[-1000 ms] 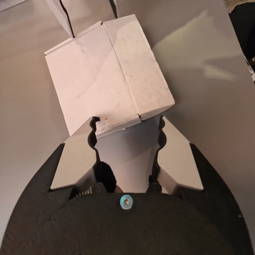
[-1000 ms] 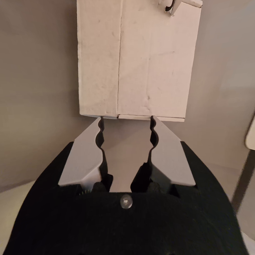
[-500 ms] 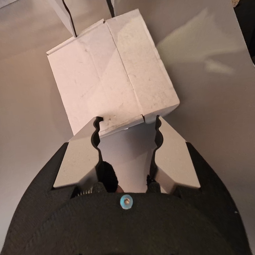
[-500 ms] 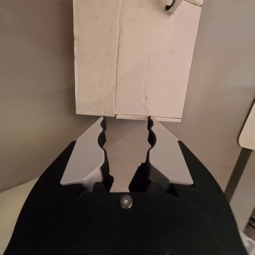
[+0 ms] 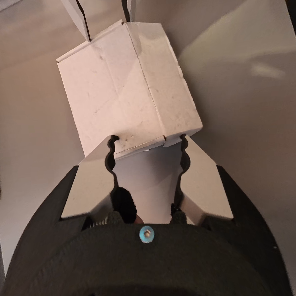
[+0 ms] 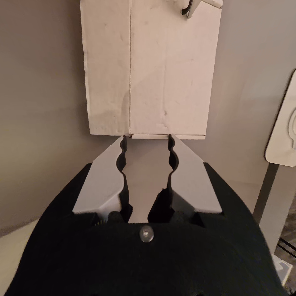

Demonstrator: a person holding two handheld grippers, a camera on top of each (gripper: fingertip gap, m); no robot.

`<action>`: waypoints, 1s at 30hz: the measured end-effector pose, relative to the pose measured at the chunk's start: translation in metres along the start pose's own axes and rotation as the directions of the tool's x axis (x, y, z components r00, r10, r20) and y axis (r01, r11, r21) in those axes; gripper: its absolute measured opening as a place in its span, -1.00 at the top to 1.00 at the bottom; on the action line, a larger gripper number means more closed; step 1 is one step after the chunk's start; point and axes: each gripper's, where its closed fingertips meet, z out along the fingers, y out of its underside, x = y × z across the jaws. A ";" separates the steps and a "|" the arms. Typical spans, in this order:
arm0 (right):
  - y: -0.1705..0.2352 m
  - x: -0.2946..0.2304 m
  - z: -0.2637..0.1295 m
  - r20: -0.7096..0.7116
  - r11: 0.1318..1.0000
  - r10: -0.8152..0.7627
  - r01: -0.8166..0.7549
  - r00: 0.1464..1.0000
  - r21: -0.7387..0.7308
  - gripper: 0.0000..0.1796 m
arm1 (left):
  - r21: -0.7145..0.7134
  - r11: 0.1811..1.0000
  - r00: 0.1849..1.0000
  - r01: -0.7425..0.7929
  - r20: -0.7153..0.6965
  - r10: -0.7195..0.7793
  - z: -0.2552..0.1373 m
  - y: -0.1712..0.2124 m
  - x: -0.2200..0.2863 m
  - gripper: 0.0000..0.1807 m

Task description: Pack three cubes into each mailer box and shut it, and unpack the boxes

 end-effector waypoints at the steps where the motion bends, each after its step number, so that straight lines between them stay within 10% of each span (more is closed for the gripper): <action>1: 0.000 0.000 0.000 -0.023 1.000 -0.007 0.007 1.000 -0.005 0.44 | -0.003 1.000 1.000 -0.005 0.016 0.005 0.001 0.001 0.000 0.08; 9: 0.001 0.000 0.002 -0.096 0.998 -0.058 0.056 0.994 -0.017 0.47 | -0.064 0.998 0.992 -0.029 0.119 0.036 0.005 0.003 0.002 0.10; 13: -0.003 -0.016 0.000 0.092 1.000 0.027 -0.027 0.995 0.002 0.05 | -0.085 0.996 0.995 -0.018 0.095 0.026 0.004 0.003 0.003 0.09; 30: -0.001 0.007 0.011 -0.170 0.994 -0.026 0.007 0.985 -0.110 0.37 | -0.088 0.995 0.979 -0.042 0.196 0.059 0.008 0.004 0.001 0.12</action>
